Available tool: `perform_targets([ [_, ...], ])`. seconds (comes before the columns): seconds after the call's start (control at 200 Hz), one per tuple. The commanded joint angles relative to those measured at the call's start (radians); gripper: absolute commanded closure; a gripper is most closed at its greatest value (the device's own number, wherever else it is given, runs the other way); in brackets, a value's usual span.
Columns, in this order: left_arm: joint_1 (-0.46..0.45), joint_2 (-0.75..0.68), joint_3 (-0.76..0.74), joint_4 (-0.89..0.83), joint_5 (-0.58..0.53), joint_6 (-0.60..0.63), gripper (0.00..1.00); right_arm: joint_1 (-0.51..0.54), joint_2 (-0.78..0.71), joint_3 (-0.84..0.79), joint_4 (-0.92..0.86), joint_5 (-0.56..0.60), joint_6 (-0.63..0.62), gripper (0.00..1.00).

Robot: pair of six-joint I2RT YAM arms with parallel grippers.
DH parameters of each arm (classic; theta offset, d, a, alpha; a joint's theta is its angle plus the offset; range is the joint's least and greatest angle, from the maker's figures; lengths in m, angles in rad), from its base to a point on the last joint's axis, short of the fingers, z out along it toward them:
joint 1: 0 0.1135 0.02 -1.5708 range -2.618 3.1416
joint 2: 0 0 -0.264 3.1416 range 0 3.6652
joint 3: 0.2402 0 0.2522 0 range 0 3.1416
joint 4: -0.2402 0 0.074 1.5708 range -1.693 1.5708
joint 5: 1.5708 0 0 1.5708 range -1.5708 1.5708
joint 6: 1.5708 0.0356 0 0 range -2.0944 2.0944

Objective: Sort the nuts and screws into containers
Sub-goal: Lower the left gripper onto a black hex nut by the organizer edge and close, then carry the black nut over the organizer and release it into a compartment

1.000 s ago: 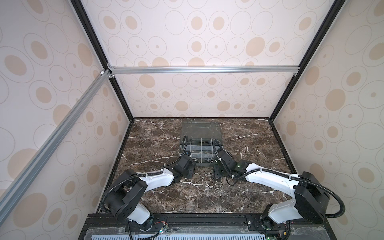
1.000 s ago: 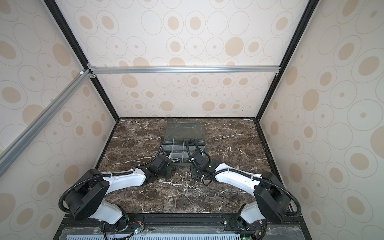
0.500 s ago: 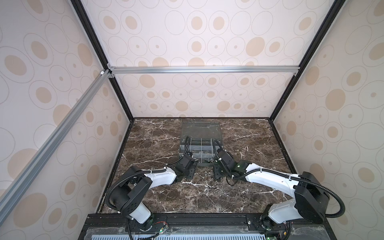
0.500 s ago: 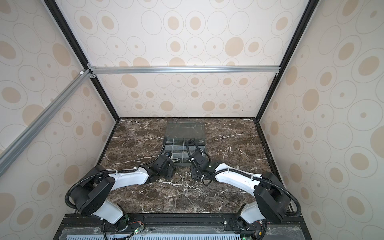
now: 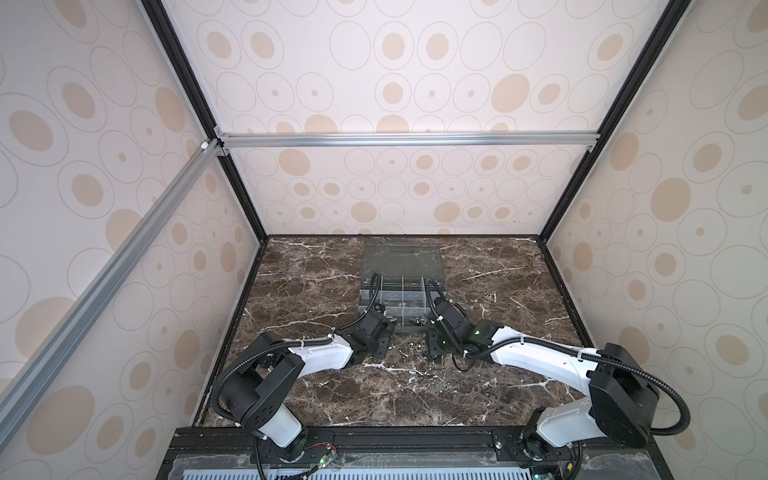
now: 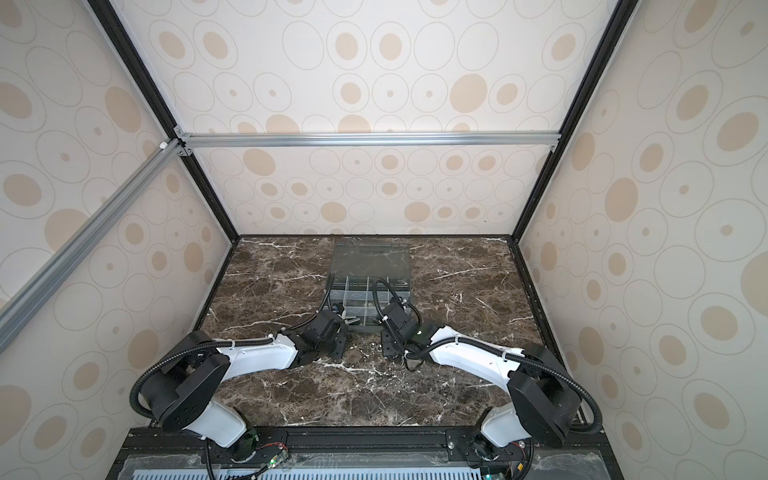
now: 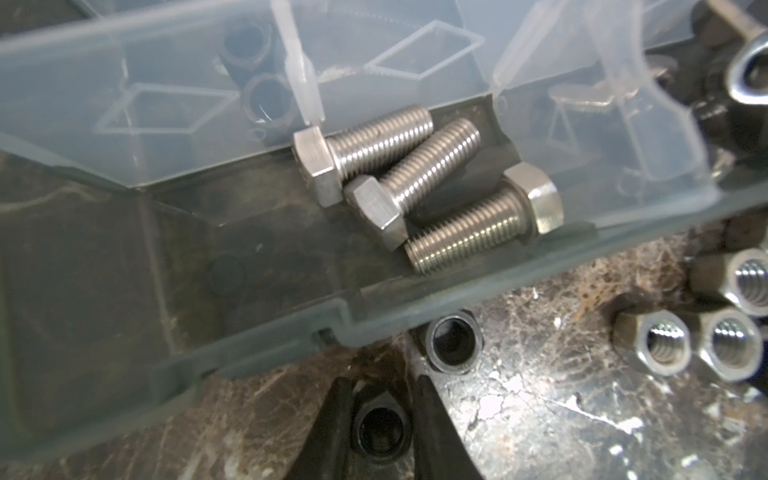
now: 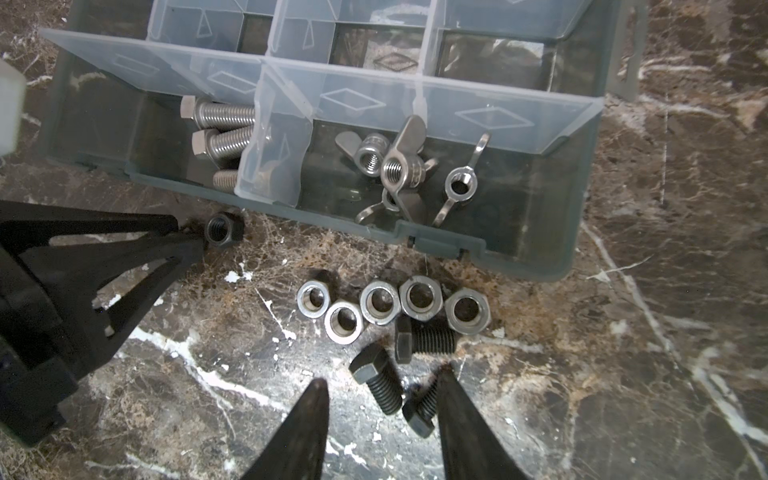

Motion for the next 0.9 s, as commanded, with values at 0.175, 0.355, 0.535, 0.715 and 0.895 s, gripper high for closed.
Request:
perform_targets([
  [0.175,-0.009,-0.027,0.004,-0.030,-0.012,0.000,0.79,0.006,-0.018,0.003,-0.010,0.004,0.006,0.54],
  [0.355,-0.008,-0.119,-0.014,-0.014,-0.006,-0.012,0.80,0.005,0.008,0.052,-0.063,0.000,-0.009,0.54],
  [0.535,-0.007,-0.153,0.022,-0.049,0.010,-0.013,0.81,0.005,-0.026,0.027,-0.055,0.020,0.000,0.54],
  [0.715,-0.002,-0.203,0.055,-0.056,0.018,-0.011,0.81,0.006,-0.067,-0.007,-0.046,0.032,0.012,0.54],
  [0.895,0.031,-0.226,0.096,-0.033,0.015,-0.003,0.81,0.004,-0.072,-0.007,-0.052,0.037,0.003,0.54],
])
